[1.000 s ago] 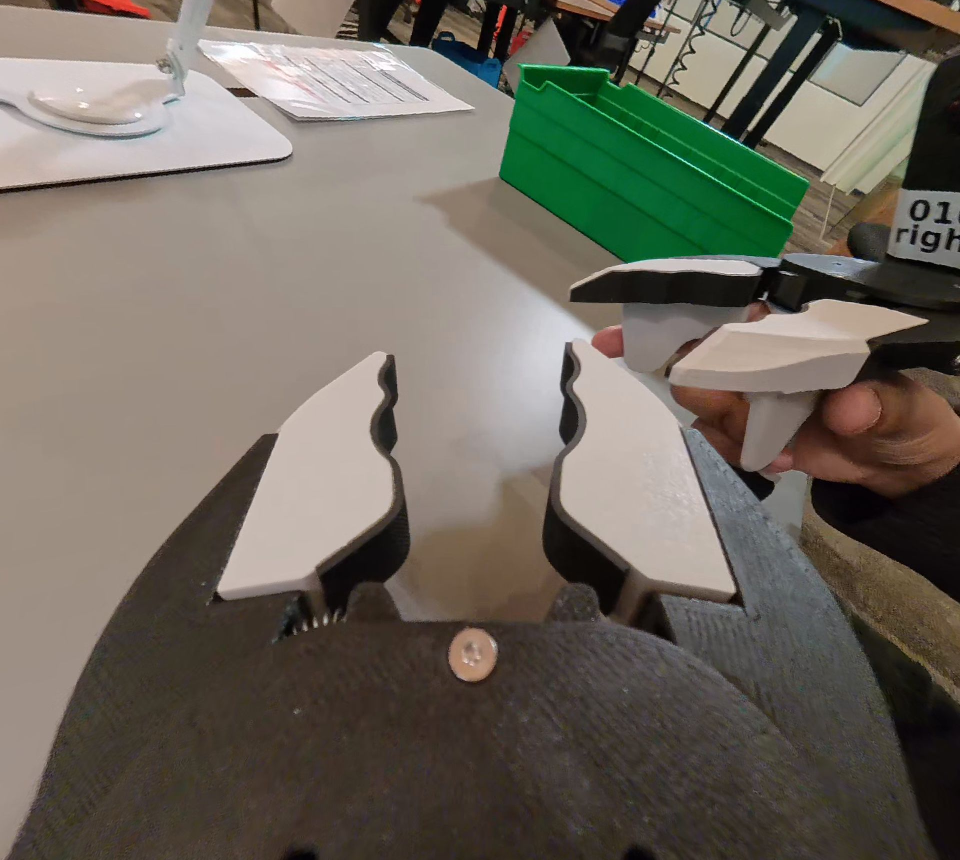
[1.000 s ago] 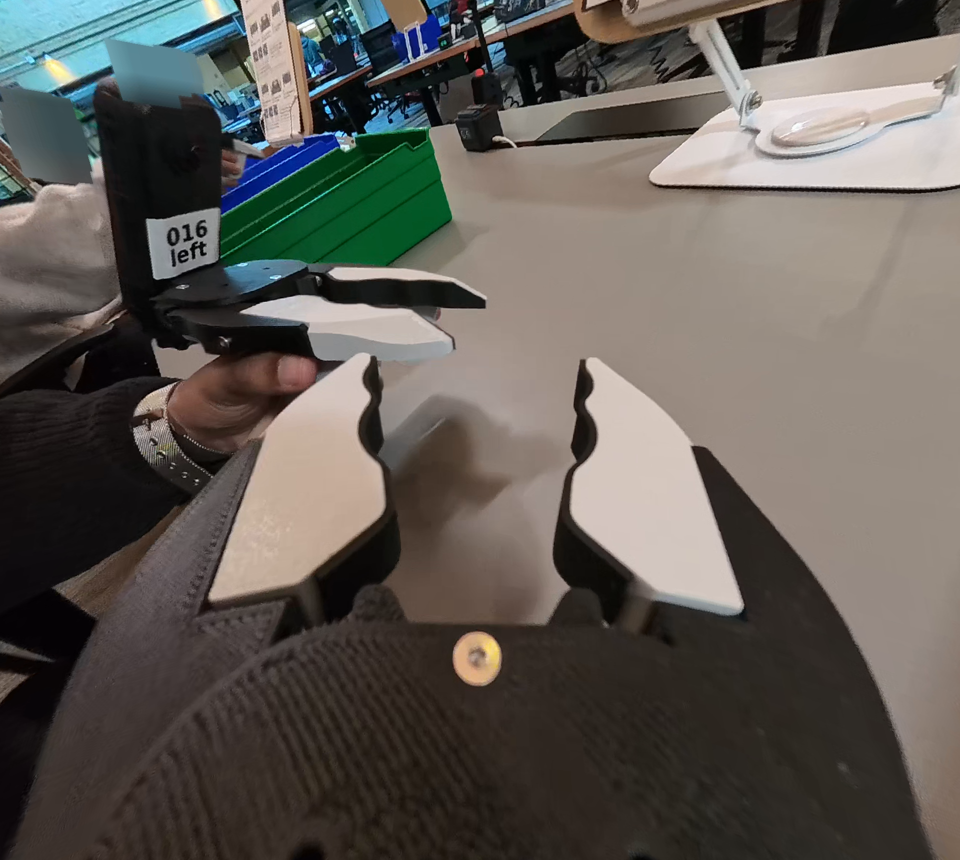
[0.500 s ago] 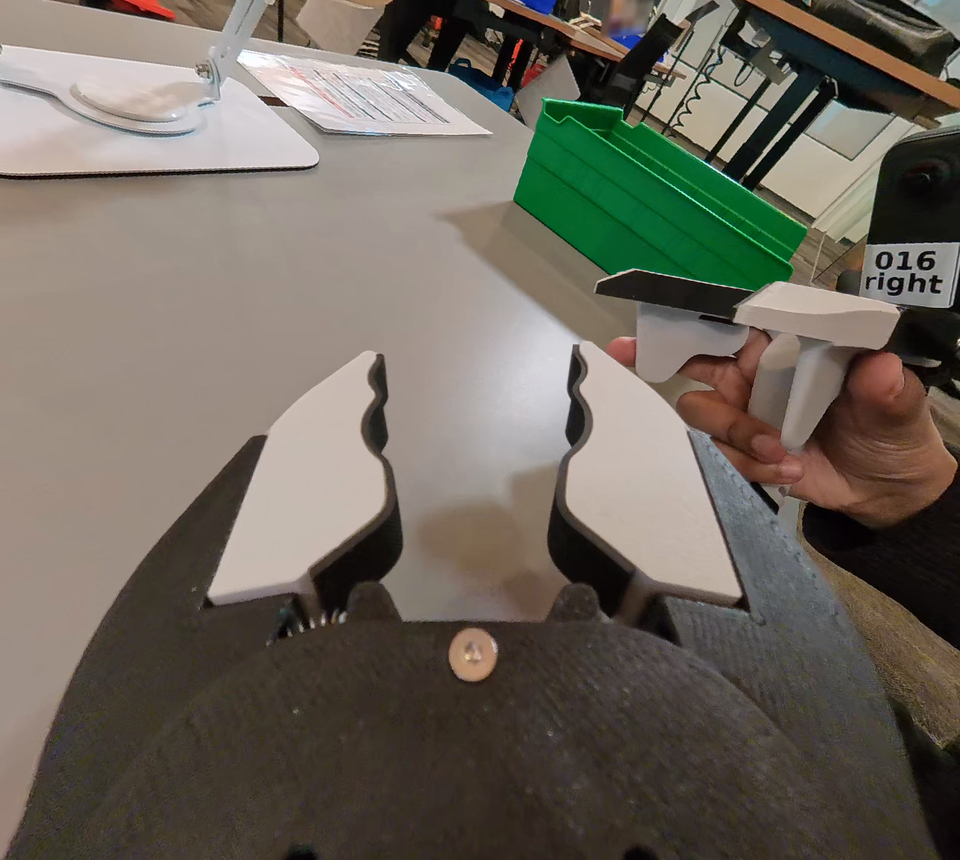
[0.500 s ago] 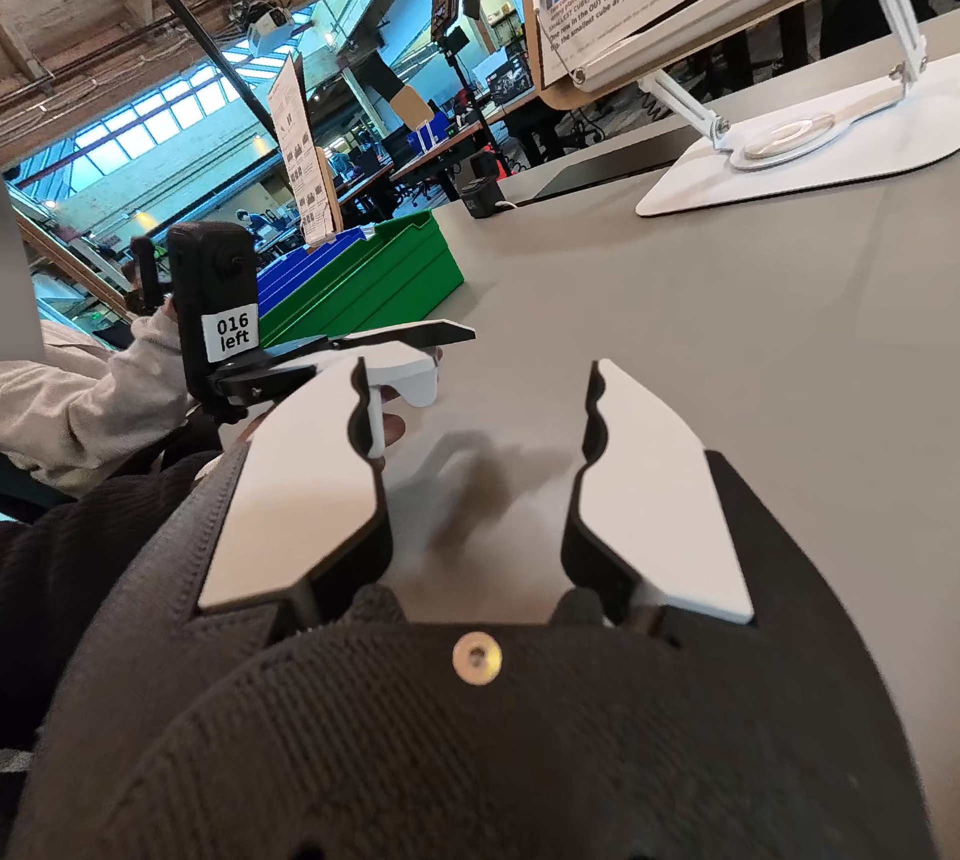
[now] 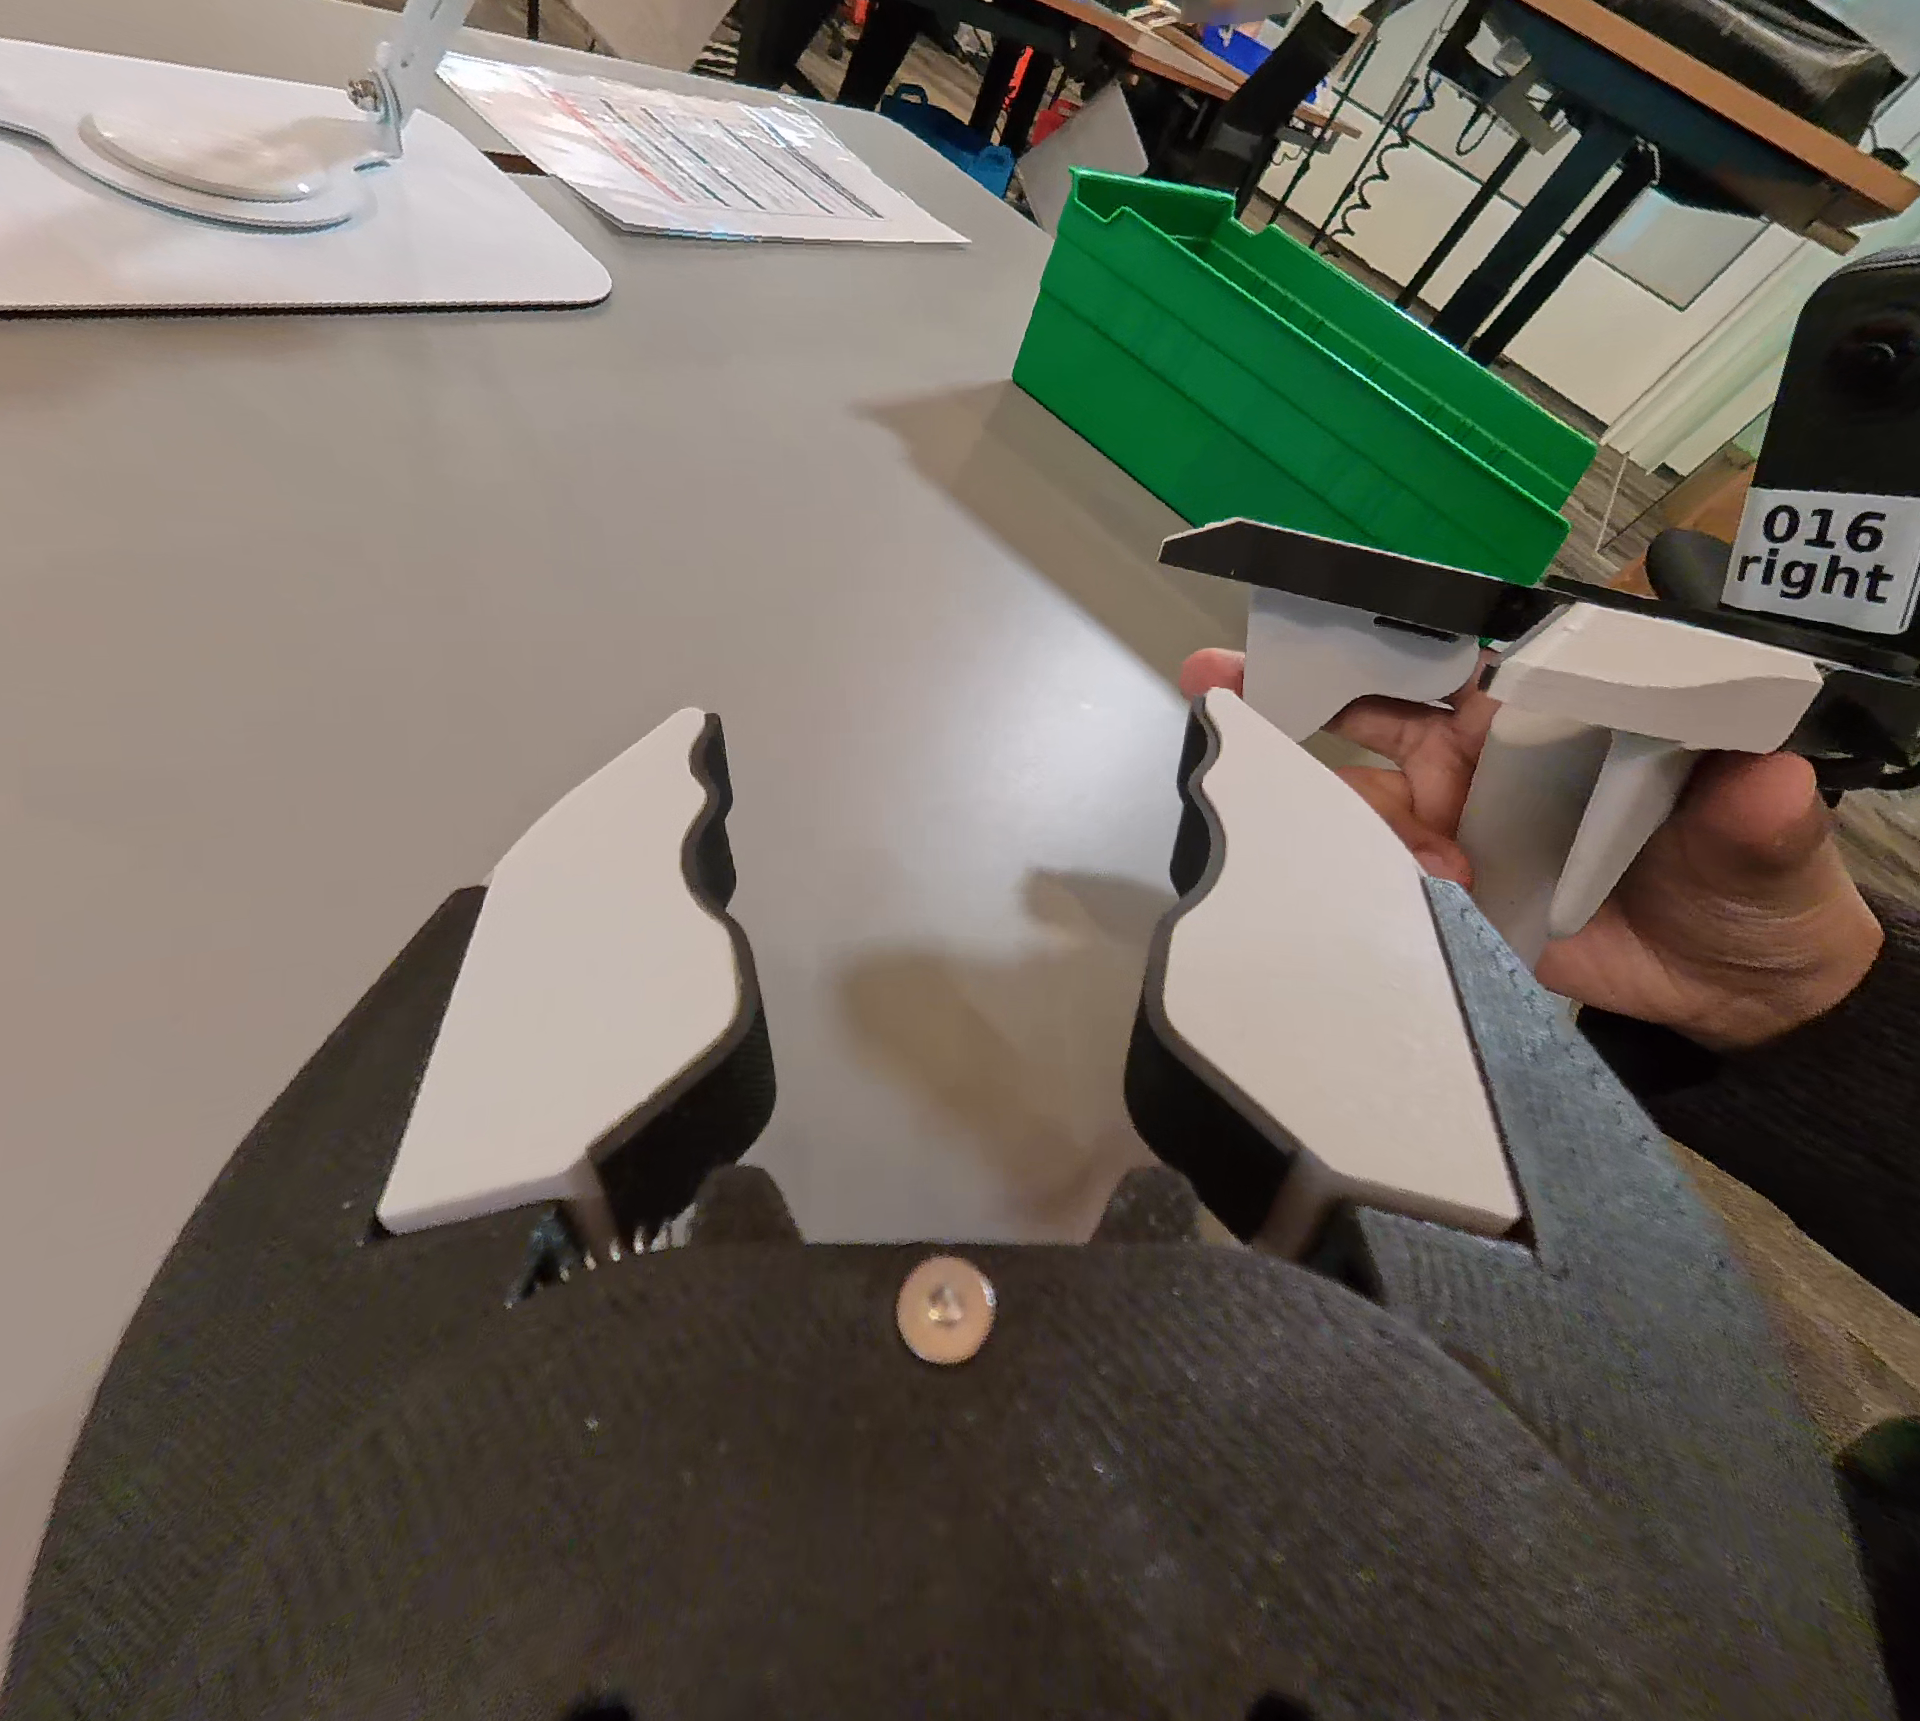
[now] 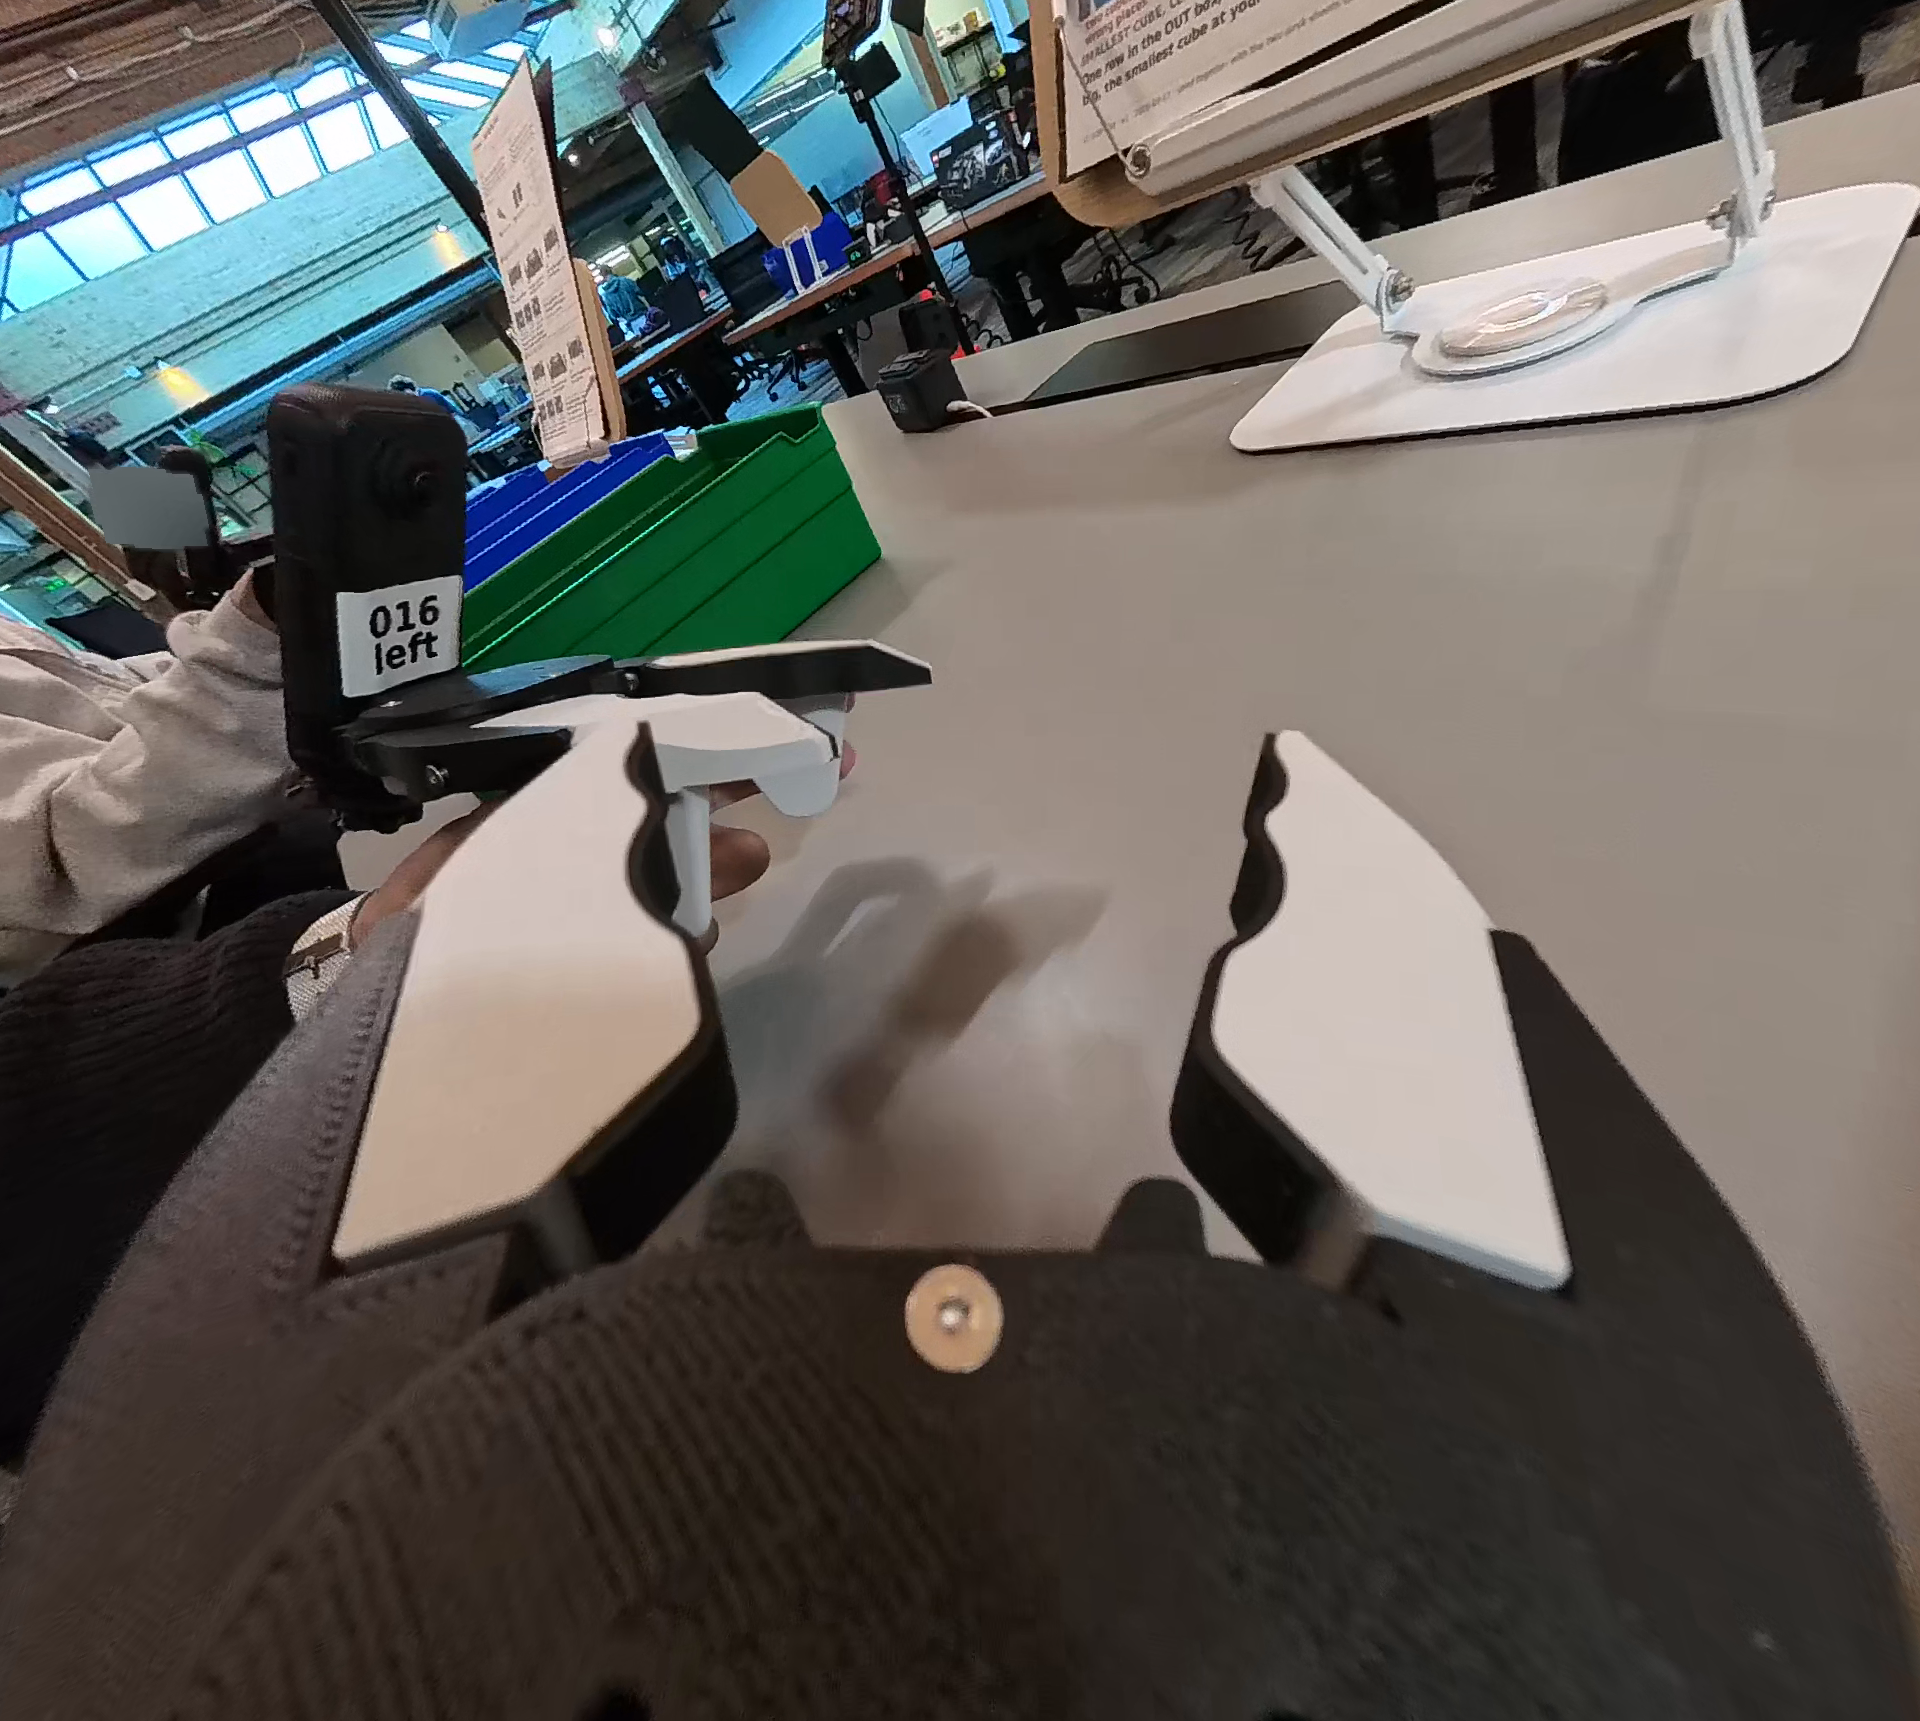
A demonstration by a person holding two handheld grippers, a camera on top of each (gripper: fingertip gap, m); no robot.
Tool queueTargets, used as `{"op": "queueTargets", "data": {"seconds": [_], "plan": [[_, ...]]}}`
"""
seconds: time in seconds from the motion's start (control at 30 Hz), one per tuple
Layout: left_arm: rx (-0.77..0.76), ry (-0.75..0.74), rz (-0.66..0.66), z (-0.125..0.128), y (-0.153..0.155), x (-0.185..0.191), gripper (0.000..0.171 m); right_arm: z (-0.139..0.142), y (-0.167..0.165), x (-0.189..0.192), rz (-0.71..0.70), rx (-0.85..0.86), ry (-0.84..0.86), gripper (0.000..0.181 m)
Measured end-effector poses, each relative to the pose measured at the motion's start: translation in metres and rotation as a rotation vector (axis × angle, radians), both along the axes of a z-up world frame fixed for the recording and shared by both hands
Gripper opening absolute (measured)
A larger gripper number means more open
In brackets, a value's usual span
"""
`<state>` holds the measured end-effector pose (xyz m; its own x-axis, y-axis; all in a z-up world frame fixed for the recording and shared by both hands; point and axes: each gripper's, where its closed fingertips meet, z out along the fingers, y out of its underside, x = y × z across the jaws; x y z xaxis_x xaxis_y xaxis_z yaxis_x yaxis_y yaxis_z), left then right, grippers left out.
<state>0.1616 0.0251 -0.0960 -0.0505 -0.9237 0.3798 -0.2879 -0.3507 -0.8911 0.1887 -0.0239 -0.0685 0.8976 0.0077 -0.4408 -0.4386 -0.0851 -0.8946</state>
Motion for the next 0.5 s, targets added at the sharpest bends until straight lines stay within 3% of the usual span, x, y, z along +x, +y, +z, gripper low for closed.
{"op": "queueTargets", "data": {"seconds": [0.4,0.5], "plan": [[-0.037,-0.007,-0.034,0.000,-0.006,0.000,0.077,0.000,-0.001,0.001,0.009,0.002,0.041,0.098],[-0.040,-0.002,-0.086,-0.001,-0.015,-0.001,0.068,-0.004,0.001,-0.005,0.045,-0.027,0.063,0.096]]}}
